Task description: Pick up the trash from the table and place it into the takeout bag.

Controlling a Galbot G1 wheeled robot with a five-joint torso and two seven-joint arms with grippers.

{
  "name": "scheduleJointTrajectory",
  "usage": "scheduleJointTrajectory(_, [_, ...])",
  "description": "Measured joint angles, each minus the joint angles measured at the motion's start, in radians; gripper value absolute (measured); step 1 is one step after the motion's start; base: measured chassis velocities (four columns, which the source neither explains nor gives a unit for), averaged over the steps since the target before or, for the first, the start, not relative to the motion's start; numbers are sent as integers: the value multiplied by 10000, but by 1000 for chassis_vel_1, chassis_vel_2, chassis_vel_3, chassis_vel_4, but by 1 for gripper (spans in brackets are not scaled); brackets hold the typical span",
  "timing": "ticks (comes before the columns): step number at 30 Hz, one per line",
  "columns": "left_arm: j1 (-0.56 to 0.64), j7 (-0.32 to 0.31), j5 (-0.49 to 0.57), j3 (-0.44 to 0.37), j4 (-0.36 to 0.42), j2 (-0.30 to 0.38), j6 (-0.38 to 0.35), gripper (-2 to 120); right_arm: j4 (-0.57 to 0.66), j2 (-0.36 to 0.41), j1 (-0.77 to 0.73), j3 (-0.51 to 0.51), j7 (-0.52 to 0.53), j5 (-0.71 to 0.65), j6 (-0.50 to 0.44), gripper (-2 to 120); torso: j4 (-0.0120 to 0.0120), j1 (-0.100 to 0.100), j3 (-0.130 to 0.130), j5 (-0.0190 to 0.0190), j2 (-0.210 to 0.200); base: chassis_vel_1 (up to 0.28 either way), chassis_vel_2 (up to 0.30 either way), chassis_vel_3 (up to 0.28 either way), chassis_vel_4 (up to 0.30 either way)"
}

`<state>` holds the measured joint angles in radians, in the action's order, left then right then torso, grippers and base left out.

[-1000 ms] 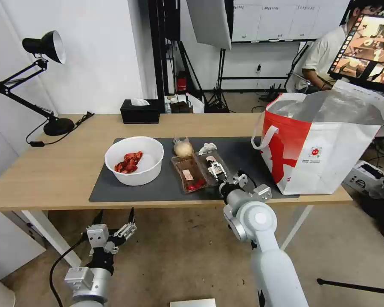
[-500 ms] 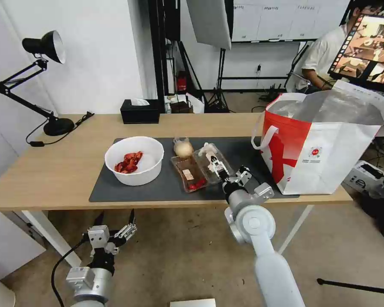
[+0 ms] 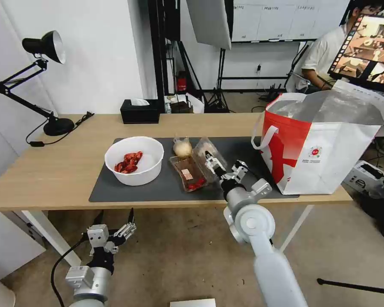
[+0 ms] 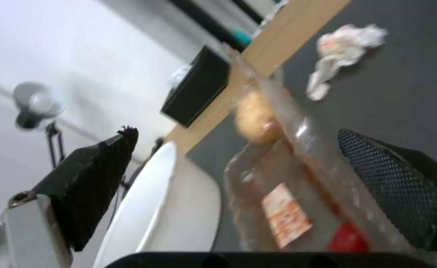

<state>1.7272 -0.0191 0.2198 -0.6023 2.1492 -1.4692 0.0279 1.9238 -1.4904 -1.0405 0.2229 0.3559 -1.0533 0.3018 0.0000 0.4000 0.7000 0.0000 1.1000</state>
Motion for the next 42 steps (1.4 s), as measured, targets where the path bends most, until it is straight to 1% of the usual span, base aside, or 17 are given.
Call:
scheduleJointTrajectory(3, [-36, -5, 3, -21, 17, -7, 11, 100, -2, 43, 155, -308, -81, 35, 383, 100, 1, 0, 0, 0, 0, 0, 0, 0, 0])
scheduleJointTrajectory(4, [-36, -5, 3, -21, 17, -7, 11, 100, -2, 43, 155, -308, -81, 35, 383, 100, 1, 0, 0, 0, 0, 0, 0, 0, 0])
scheduleJointTrajectory(6, [-45, -6, 7, -39, 18, -14, 27, 100, -40, 17, 242, -443, 100, -91, 784, 100, 0, 0, 0, -1, 0, 0, 0, 0, 0])
scheduleJointTrajectory(7, [-45, -6, 7, -39, 18, -14, 27, 100, -40, 17, 242, -443, 100, -91, 784, 100, 0, 0, 0, -1, 0, 0, 0, 0, 0])
scheduleJointTrajectory(10, [-65, -7, 31, -84, 17, -15, 34, 100, -160, -94, 398, -546, 805, -845, 1296, 100, 0, 0, 0, 0, 0, 0, 0, 0, 0])
scheduleJointTrajectory(17, [-78, -10, 105, -148, 12, 1, 36, 100, -300, -183, 509, -527, 1137, -1367, 1370, 100, 0, 0, 0, 0, 1, 0, 0, 0, 0])
scheduleJointTrajectory(22, [-87, -10, 144, -177, 15, 32, 36, 100, -312, -191, 545, -524, 1226, -1451, 1370, 100, 0, 0, 0, 0, 0, 0, 0, 0, 0])
scheduleJointTrajectory(31, [-90, -11, 236, -210, 51, 117, 36, 100, -173, -129, 556, -530, 1121, -1531, 1303, 100, 0, 0, 0, 0, 0, 0, 0, 0, 0])
scheduleJointTrajectory(32, [-93, -11, 259, -212, 62, 139, 36, 100, -110, 38, 639, -591, 906, -1320, 1177, 100, 0, 0, 0, 1, 0, 0, 0, 0, 0])
scheduleJointTrajectory(33, [-93, -11, 259, -212, 62, 139, 36, 100, -110, 38, 639, -591, 906, -1320, 1177, 100, 0, 0, 0, 1, 0, 0, 0, 0, 0])
scheduleJointTrajectory(35, [-118, -9, 281, -216, 83, 179, 36, 100, -98, 491, 977, -785, 453, -855, 993, 100, 0, 0, 0, 0, 1, 0, 0, 0, 0])
scheduleJointTrajectory(36, [-118, -9, 281, -216, 83, 179, 36, 100, -98, 491, 977, -785, 453, -855, 993, 100, 0, 0, 0, 0, 1, 0, 0, 0, 0])
scheduleJointTrajectory(38, [-169, -6, 329, -247, 87, 223, 26, 100, -284, 1191, 1608, -1105, -225, -437, 811, 97, -1, 0, 0, 2, 0, 0, 0, 0, 0])
scheduleJointTrajectory(39, [-169, -6, 329, -247, 87, 223, 26, 100, -284, 1191, 1608, -1105, -225, -437, 811, 97, -1, 0, 0, 2, 0, 0, 0, 0, 0])
scheduleJointTrajectory(41, [-194, -4, 387, -286, 87, 261, 17, 100, -779, 1967, 2354, -1516, -1247, 285, 452, 86, -1, -1, 0, 2, 0, 0, 0, 0, 0])
scheduleJointTrajectory(42, [-194, -4, 387, -286, 87, 261, 17, 100, -779, 1967, 2354, -1516, -1247, 285, 452, 86, -1, -1, 0, 2, 0, 0, 0, 0, 0])
